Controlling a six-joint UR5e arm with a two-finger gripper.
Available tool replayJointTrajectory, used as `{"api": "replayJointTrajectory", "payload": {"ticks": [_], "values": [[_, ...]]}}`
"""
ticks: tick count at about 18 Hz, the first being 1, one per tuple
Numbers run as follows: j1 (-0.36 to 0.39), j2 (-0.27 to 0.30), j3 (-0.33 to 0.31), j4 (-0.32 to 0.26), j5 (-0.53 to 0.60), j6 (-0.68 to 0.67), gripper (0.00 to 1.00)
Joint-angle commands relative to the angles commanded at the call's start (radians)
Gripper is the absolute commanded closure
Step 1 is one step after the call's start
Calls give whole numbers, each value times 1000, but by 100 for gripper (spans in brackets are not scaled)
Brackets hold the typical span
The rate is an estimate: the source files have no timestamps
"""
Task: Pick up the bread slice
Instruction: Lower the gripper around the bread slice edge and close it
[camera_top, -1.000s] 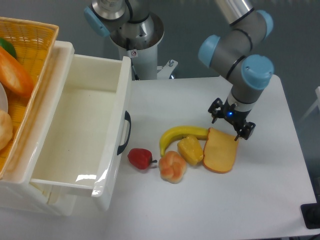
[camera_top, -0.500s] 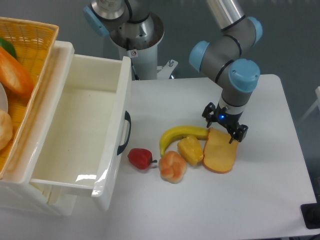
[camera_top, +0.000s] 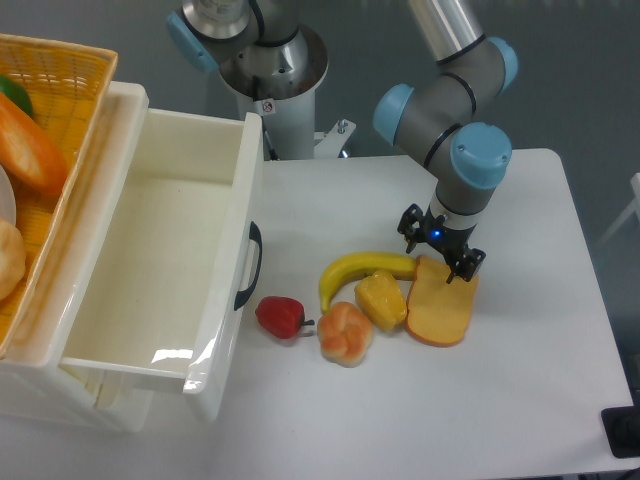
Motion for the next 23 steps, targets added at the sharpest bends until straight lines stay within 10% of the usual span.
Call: {"api": "replayJointTrajectory", "payload": {"ticks": [3, 11, 12, 13, 14, 23], "values": [[0, 0, 2, -8, 2, 3, 96], [0, -2, 2, -11, 23, -2, 100], [0, -5, 15, -12, 23, -5, 88], [0, -20, 35, -12, 23, -11, 39], [-2, -43, 52, -11, 20, -15, 17], [-66, -163, 206, -2, 20, -236, 1]]}}
